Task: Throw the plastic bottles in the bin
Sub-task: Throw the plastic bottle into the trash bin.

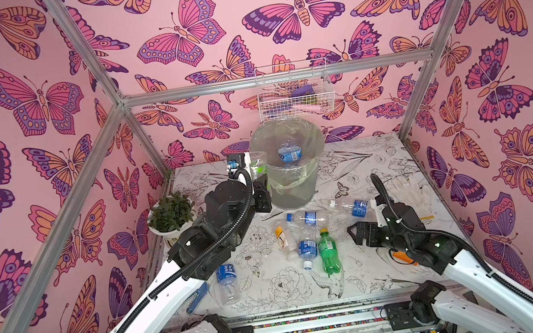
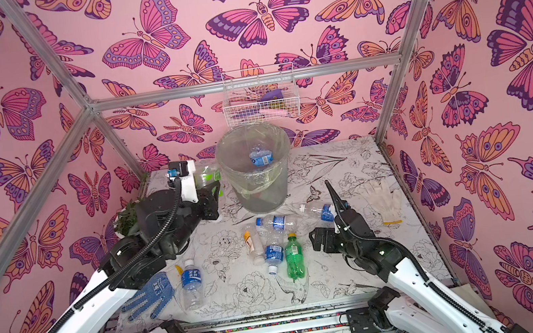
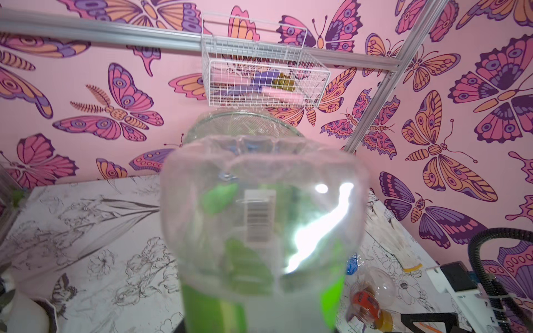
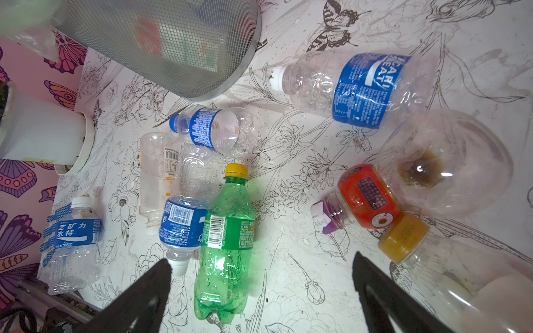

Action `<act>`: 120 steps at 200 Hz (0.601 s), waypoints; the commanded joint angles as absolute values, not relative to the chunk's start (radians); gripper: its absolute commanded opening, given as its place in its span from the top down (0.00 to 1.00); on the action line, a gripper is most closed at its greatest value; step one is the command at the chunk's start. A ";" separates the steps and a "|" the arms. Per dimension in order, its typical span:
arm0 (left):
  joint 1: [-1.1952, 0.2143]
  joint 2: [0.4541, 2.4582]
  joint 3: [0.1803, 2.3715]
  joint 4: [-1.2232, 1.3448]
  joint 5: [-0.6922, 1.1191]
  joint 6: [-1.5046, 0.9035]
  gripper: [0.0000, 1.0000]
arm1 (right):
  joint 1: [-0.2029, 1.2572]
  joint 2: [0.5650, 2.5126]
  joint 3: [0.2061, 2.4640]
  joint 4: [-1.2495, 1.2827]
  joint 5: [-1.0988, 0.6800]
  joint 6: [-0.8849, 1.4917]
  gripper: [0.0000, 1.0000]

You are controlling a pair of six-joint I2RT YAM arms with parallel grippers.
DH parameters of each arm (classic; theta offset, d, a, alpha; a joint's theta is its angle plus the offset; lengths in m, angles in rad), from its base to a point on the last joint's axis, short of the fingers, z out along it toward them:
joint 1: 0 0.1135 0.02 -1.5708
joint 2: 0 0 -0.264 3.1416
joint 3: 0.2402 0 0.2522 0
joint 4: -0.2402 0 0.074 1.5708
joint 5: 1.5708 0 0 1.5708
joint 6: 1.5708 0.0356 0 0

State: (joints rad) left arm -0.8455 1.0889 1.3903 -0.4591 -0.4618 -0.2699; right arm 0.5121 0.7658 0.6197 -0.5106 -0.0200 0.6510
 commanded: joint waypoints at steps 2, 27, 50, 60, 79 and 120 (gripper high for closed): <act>-0.863 1.100 1.415 -0.438 -0.509 -0.175 1.00 | 0.515 0.765 0.620 -0.487 -0.026 0.663 0.01; -0.882 1.089 1.416 -0.407 -0.503 -0.144 1.00 | 0.514 0.778 0.629 -0.485 -0.027 0.658 0.01; -0.889 1.076 1.420 -0.369 -0.503 -0.112 1.00 | 0.514 0.796 0.647 -0.487 -0.028 0.649 0.01; -0.891 1.072 1.427 -0.352 -0.496 -0.096 1.00 | 0.514 0.801 0.656 -0.487 -0.027 0.647 0.01; -0.894 1.060 1.433 -0.290 -0.473 -0.051 1.00 | 0.514 0.806 0.665 -0.486 -0.029 0.647 0.01; -0.894 1.069 1.438 -0.124 -0.381 0.060 1.00 | 0.515 0.799 0.671 -0.495 -0.028 0.647 0.01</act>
State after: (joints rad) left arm -0.8890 1.0721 1.4078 -0.2703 -0.4362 -0.0360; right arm 0.5121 0.8059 0.6304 -0.4946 -0.0238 0.6506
